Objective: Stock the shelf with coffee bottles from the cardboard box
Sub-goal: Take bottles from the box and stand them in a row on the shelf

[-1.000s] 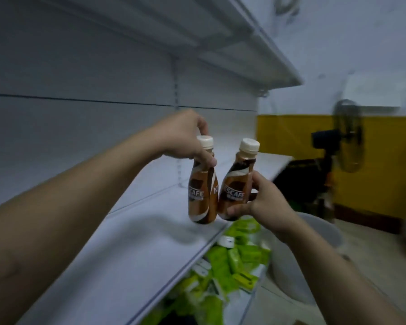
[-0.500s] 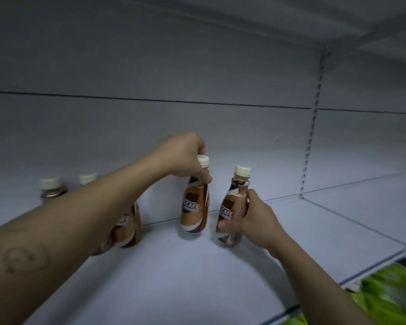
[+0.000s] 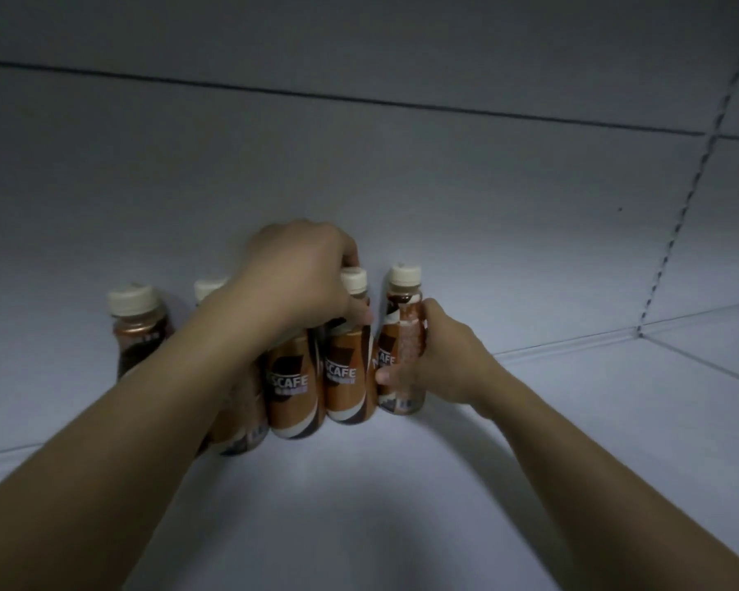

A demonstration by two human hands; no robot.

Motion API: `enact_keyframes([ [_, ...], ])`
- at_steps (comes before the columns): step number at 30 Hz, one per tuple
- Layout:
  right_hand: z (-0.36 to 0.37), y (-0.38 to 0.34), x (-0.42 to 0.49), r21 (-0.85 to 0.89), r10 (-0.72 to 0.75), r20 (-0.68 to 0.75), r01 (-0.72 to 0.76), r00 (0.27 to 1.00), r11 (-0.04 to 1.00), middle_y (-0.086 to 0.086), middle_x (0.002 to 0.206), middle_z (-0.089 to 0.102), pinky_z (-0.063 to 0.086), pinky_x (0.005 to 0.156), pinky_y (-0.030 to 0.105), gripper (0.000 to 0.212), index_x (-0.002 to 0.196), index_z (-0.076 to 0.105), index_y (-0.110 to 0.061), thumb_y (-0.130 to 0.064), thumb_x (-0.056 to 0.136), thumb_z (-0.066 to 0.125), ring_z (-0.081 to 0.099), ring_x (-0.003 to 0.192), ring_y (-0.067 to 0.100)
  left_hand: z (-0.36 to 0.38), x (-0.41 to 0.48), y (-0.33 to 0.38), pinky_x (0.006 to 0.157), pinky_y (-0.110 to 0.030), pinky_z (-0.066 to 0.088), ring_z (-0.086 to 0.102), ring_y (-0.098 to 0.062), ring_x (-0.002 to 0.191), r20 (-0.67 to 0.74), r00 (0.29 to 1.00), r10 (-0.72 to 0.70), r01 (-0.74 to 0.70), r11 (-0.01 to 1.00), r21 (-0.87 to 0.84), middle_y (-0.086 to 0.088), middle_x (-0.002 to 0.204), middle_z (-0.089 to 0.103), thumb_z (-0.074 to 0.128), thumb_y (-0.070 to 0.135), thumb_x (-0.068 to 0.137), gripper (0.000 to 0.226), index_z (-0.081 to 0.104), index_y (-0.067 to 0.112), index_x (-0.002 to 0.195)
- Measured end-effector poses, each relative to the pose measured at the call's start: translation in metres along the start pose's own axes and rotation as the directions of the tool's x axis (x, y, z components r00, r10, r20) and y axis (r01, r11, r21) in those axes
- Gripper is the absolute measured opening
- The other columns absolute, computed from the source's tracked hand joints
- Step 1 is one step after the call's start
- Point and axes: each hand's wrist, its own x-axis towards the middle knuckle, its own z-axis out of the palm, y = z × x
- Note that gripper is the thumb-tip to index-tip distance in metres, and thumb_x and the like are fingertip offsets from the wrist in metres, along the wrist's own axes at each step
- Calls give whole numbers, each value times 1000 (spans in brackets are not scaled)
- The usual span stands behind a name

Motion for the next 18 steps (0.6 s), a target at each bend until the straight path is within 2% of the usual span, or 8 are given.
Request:
enact_keyframes([
  [3, 0, -1, 3, -22, -13, 42, 14, 999, 1000, -3, 115, 64, 51, 91, 40, 73, 122, 43, -25, -33, 64, 86, 62, 103, 19, 1, -2, 1, 57, -30, 41, 57, -15, 71, -7, 1000, -1, 1, 1000, 4, 7, 81, 64, 78, 56, 59, 44, 64, 30, 92],
  [8, 10, 19, -17, 32, -72, 45, 70, 996, 997, -18, 108, 57, 49, 84, 27, 81, 124, 31, -36, -30, 64, 87, 58, 99, 7, 3, 0, 4, 59, -31, 39, 56, -19, 75, -2, 999, 42, -42, 997, 63, 3, 85, 64, 77, 54, 63, 45, 62, 28, 96],
  [10, 11, 26, -21, 38, -83, -1, 83, 997, 996, -23, 105, 55, 50, 86, 27, 77, 130, 35, -34, -27, 70, 83, 58, 98, 6, 3, -2, 7, 63, -32, 39, 55, -19, 76, -13, 998, 60, -59, 995, 75, 3, 85, 63, 77, 54, 64, 46, 62, 27, 98],
  [13, 16, 28, -22, -32, -90, -98, 87, 991, 996, -16, 106, 53, 47, 88, 30, 72, 135, 40, -30, -25, 75, 79, 55, 97, 8, 5, -4, 9, 76, -39, 39, 55, -22, 82, -5, 997, 72, -70, 986, 149, 2, 89, 62, 77, 55, 61, 55, 57, 25, 102],
  [15, 20, 28, -23, -48, -90, -131, 84, 987, 995, -16, 105, 53, 44, 85, 28, 69, 133, 42, -30, -26, 75, 78, 54, 96, 8, 8, -5, 13, 82, -44, 36, 54, -24, 85, 22, 996, 88, -90, 961, 262, 1, 93, 60, 78, 59, 56, 66, 51, 24, 105],
  [18, 24, 24, -26, -48, -91, -179, 84, 980, 995, -16, 99, 56, 44, 80, 26, 63, 125, 45, -32, -27, 73, 80, 57, 90, 8, 10, -7, 16, 85, -45, 34, 50, -24, 79, 12, 996, 91, -89, 935, 344, -1, 86, 55, 76, 62, 55, 66, 48, 22, 99],
])
